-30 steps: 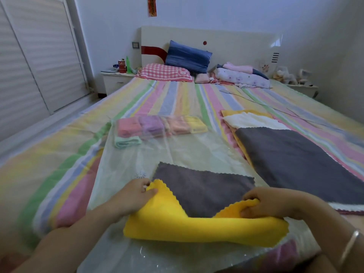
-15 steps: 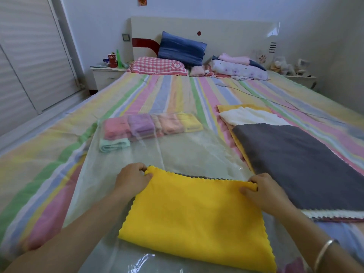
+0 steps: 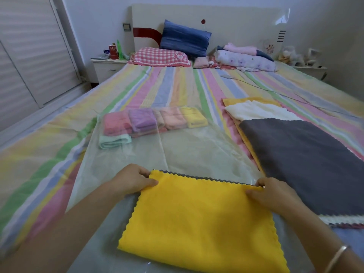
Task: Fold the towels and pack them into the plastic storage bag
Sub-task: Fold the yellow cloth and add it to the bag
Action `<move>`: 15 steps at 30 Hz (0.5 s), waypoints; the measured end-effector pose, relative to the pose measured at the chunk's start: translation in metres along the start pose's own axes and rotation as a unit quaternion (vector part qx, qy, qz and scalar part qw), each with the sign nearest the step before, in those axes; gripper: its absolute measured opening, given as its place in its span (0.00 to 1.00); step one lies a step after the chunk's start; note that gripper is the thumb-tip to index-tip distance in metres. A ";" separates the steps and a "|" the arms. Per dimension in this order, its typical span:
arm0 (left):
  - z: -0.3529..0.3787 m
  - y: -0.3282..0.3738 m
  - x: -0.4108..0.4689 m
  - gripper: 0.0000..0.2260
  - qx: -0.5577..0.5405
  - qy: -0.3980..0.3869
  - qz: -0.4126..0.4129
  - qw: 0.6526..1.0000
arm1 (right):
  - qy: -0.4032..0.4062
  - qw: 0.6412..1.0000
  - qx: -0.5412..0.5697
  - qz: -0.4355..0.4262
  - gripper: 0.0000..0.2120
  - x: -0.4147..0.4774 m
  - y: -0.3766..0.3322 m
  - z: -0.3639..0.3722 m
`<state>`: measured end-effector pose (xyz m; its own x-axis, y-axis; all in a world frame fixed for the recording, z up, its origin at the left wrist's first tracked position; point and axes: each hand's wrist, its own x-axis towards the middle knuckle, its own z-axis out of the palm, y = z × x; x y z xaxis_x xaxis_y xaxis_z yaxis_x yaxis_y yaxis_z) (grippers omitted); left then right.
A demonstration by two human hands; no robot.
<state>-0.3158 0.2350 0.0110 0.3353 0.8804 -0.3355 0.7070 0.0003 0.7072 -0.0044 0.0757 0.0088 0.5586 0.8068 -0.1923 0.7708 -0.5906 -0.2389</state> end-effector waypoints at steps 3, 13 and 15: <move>0.001 -0.007 0.002 0.08 0.000 0.066 0.040 0.997 | 0.018 0.999 0.043 -0.001 0.17 0.000 -0.006 0.003; -0.007 -0.045 -0.015 0.13 0.153 0.267 0.042 0.950 | 0.084 0.970 0.220 -0.062 0.15 0.037 -0.042 0.011; -0.012 -0.045 -0.013 0.12 0.147 0.286 0.050 0.946 | 0.079 0.964 0.246 -0.067 0.12 0.046 -0.049 0.013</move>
<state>-0.3592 0.2288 -0.0086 0.0762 0.9816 0.1752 0.8601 -0.1536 0.4864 -0.0207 0.1416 -0.0003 0.5327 0.8462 0.0093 0.6231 -0.3848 -0.6809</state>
